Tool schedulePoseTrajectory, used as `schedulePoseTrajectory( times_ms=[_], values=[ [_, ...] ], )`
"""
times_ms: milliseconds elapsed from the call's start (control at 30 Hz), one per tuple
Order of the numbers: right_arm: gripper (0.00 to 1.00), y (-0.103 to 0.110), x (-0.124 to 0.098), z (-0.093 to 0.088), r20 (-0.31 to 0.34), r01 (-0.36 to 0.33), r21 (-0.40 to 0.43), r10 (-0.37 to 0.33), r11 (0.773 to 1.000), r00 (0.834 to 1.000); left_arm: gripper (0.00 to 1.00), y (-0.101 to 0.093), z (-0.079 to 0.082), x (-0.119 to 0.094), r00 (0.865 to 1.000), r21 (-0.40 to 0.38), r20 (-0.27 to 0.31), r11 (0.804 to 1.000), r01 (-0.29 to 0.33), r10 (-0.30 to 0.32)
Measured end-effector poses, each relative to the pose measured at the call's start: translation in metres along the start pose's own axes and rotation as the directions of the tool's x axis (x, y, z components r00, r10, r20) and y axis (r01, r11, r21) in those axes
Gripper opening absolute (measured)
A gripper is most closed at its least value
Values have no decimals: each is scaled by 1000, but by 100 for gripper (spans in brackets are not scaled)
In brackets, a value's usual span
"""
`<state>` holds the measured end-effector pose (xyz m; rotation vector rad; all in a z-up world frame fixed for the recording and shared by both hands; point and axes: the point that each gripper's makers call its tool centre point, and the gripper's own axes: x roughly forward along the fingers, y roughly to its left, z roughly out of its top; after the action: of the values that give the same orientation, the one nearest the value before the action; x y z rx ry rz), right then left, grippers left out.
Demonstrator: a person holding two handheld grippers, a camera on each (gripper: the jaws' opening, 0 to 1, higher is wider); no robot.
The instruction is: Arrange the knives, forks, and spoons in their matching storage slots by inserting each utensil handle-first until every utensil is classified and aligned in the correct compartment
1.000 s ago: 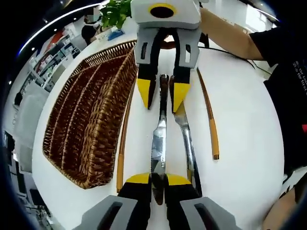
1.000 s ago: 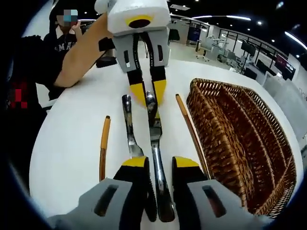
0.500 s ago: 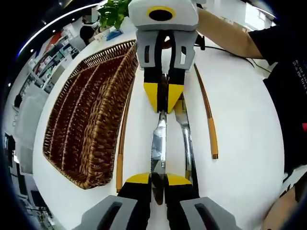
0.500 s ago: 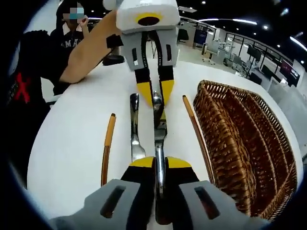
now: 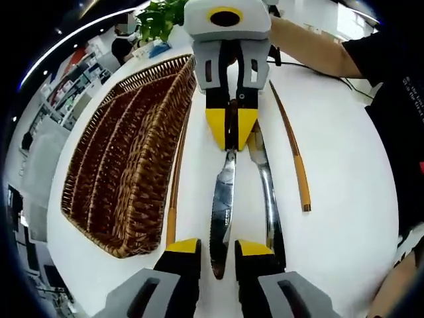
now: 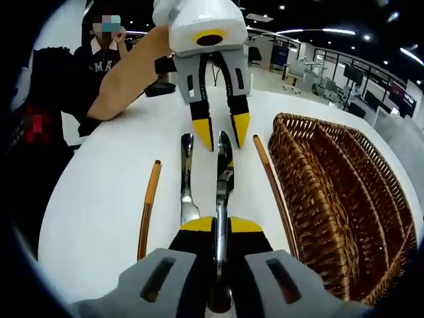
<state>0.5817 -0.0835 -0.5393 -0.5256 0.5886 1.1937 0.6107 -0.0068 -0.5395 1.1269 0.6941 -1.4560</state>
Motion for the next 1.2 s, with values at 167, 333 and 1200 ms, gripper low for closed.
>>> schedulePoseTrajectory(
  times_ms=[167, 333, 1200],
  values=[
    [3, 0, 0, 0, 11, -5, -3, 5, 1000, 1000, 20, 0, 7, 3, 1000, 16, 25, 1000, 0, -1],
    [2, -1, 1, 1, 52, -12, 18, 11, 1000, 999, 17, -2, 12, 5, 999, 29, 45, 1000, 8, -9],
    [2, -3, -8, 18, 99, 11, -16, -10, 1000, 995, 15, 4, 18, 5, 998, 70, 55, 997, -39, 35]
  ],
)
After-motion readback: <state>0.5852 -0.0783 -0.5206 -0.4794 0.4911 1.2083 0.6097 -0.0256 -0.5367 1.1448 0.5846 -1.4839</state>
